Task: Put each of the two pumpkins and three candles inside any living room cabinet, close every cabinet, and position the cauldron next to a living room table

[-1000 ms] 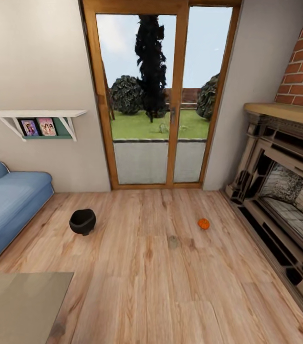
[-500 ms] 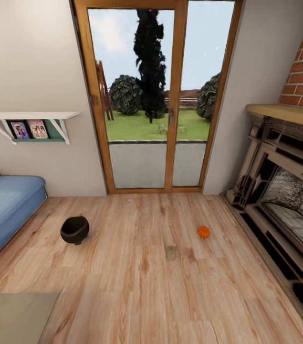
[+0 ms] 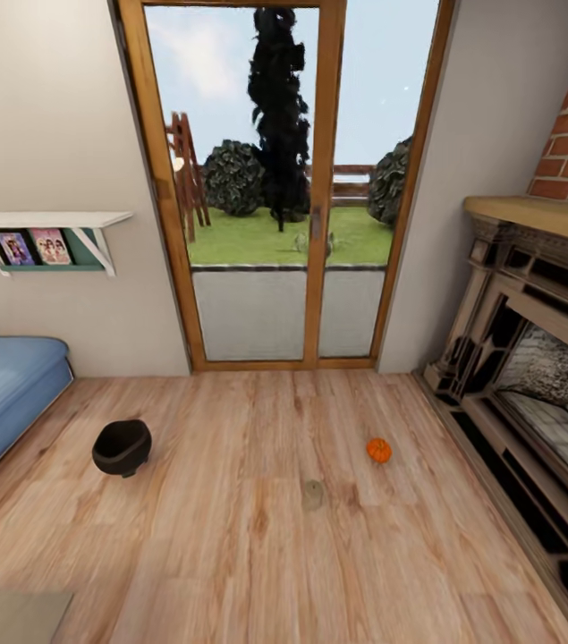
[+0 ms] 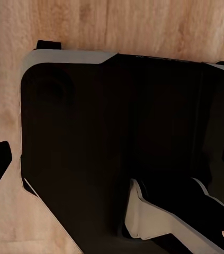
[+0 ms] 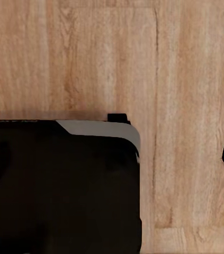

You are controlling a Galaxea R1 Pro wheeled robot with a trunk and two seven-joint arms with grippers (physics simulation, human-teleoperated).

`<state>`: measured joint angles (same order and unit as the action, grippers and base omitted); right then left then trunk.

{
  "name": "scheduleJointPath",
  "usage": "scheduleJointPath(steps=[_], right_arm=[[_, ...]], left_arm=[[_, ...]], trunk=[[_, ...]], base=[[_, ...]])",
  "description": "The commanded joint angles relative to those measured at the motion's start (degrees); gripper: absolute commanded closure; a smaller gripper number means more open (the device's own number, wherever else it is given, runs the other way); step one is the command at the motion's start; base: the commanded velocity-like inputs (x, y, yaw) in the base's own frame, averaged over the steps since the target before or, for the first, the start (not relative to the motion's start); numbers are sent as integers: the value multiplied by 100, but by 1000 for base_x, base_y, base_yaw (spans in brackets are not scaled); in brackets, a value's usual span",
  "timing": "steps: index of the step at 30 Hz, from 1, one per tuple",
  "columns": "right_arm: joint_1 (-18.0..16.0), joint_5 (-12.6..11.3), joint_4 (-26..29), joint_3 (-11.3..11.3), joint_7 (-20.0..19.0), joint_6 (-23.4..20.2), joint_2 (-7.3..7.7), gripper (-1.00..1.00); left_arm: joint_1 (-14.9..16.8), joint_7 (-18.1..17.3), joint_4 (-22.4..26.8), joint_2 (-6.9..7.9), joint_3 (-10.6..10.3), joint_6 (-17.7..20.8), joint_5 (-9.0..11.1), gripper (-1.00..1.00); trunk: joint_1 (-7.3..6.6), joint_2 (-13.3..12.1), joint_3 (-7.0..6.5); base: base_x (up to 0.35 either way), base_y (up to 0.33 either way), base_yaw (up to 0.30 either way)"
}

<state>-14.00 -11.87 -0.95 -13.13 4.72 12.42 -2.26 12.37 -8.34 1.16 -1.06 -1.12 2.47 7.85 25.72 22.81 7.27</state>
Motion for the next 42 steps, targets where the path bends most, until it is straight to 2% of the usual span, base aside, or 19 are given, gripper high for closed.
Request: scheduleJointPath(steps=[1, 20, 42], right_arm=[[-6, -52, -10, -49, 12, 24, -3, -100], [-6, -52, -10, -49, 12, 25, -3, -100], [-6, -52, -10, -49, 12, 24, -3, -100]], left_arm=[[2, -15, 6, 1, -13, 26, 60, -100], [2, -13, 5, 1, -11, 26, 61, -100], [2, -10, 3, 1, -11, 26, 65, -100]], trunk=[[6, 11, 11], [6, 11, 11], [6, 11, 11]], base=[[281, -177, 0], [245, -207, 0], [151, -260, 0]])
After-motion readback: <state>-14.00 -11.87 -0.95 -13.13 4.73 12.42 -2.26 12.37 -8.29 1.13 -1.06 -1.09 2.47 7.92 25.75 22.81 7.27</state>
